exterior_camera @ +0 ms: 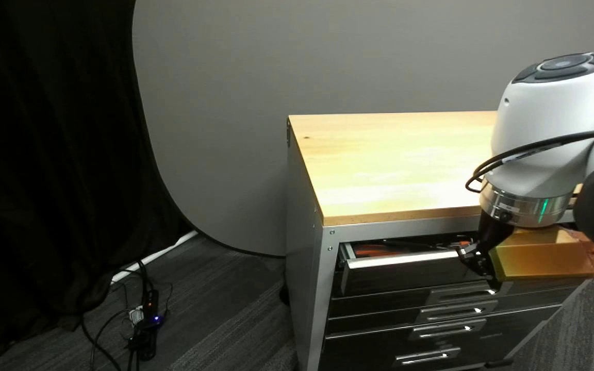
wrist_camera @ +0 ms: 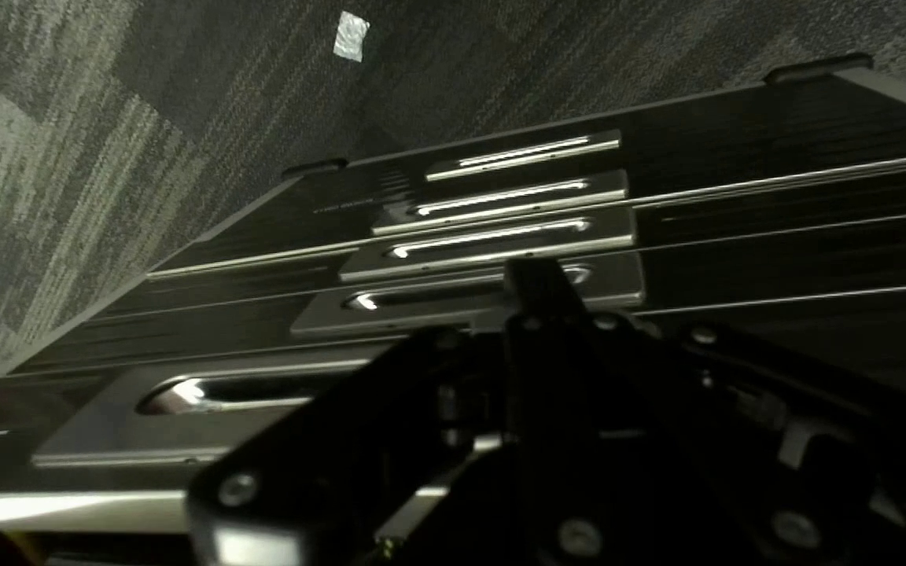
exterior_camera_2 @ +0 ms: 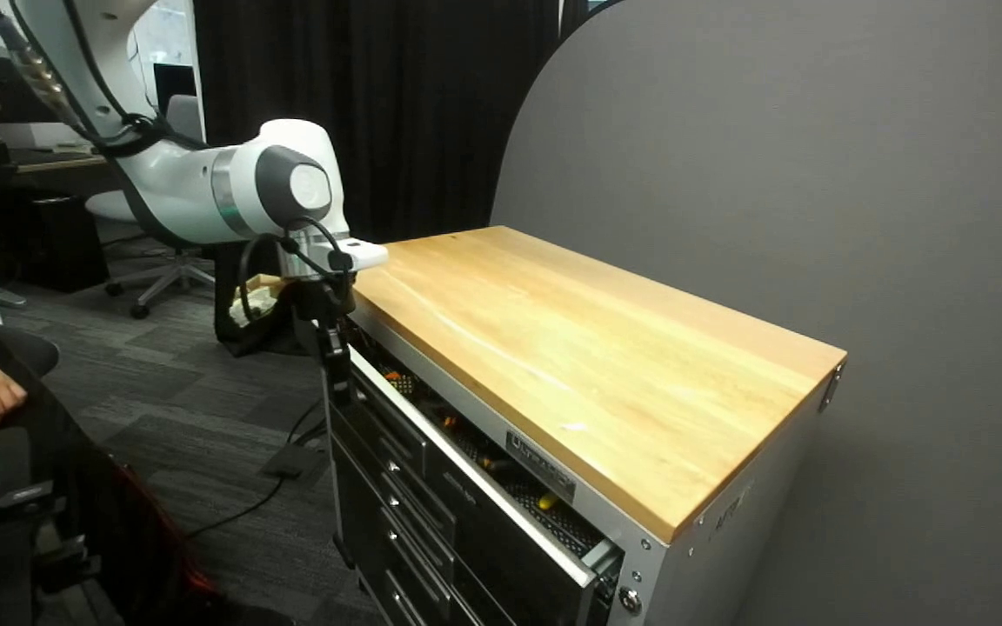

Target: Place the black and yellow screwdriver inside the topmost drawer then close the drawer

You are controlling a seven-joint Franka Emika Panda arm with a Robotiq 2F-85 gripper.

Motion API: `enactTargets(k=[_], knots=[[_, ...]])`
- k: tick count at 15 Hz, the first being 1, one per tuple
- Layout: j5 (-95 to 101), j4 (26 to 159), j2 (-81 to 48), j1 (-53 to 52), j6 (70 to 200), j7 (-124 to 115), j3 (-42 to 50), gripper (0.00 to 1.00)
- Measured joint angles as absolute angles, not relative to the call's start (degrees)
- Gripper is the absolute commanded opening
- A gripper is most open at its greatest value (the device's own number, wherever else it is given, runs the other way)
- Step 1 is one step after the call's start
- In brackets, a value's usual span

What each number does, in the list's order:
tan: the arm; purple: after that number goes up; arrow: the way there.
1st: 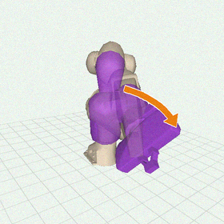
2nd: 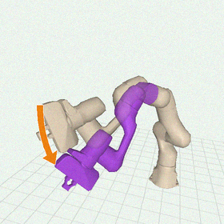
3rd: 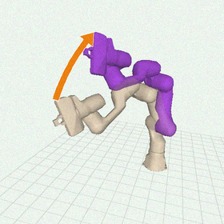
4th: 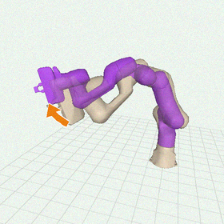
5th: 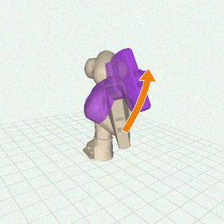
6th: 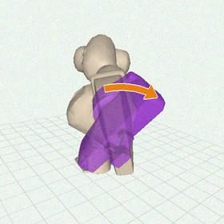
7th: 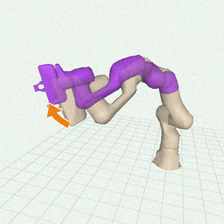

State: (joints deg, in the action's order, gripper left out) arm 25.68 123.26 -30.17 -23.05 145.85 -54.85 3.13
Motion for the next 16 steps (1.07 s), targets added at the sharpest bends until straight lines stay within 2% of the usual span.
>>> enactTargets(k=[11, 12, 14, 16], knots=[[33.96, 120.47, -33.07, -30.01, 153.51, -63.42, 8.36, 0.06], [34.54, 120.47, -33.07, -30.19, 153.85, -64.31, 8.58, 0.31], [34.69, 120.50, -33.06, -30.18, 154.13, -64.90, 8.63, 0.35], [34.69, 120.80, -32.70, -30.02, 154.10, -64.92, 8.62, 0.50]])
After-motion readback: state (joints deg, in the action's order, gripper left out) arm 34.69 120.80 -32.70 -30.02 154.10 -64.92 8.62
